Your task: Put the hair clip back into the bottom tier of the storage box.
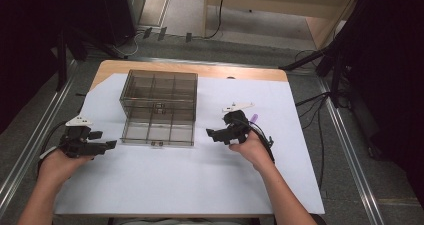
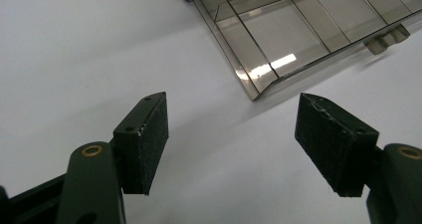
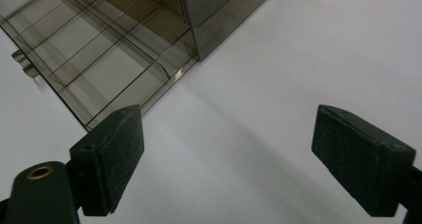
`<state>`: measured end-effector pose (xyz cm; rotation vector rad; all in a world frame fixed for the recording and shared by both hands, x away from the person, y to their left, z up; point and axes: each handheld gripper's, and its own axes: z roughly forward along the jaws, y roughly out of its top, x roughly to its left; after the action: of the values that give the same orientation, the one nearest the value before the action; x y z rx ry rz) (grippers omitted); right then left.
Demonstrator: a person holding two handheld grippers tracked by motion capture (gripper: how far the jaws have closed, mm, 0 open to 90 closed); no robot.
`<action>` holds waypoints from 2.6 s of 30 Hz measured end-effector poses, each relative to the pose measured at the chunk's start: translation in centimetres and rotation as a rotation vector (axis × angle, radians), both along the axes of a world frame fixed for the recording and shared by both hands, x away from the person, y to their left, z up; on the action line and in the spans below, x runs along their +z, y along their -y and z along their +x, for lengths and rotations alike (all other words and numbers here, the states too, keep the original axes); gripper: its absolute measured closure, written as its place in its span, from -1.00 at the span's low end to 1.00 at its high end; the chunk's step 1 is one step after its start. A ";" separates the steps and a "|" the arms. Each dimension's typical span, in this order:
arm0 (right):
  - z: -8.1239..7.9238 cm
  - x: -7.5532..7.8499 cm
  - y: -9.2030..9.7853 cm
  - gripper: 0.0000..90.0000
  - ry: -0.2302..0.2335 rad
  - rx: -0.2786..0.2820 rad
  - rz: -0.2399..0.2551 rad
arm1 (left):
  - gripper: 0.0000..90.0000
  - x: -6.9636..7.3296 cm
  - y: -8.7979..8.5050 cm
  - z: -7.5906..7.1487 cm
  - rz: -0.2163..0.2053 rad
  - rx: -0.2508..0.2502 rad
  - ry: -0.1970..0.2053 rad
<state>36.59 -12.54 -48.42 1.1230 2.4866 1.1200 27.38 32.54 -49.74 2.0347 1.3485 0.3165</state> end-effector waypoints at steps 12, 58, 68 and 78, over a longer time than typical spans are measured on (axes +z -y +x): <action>-0.3 0.4 -0.2 -0.70 0.042 0.070 -0.022 | -0.33 0.0 0.2 -0.1 -0.001 -0.003 0.001; 0.5 2.2 3.2 0.01 -0.018 0.034 -0.030 | -0.33 -0.1 0.1 0.0 0.000 -0.002 -0.007; 1.2 2.7 5.3 0.17 -0.038 -0.011 -0.039 | -0.33 0.0 0.1 0.0 0.001 0.000 -0.007; 2.0 2.8 7.9 0.35 -0.052 -0.082 -0.068 | -0.33 0.0 0.0 0.0 0.002 0.001 -0.004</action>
<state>38.63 -20.47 -45.64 1.2375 2.4722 0.9894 27.35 32.51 -49.79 2.0369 1.3524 0.3141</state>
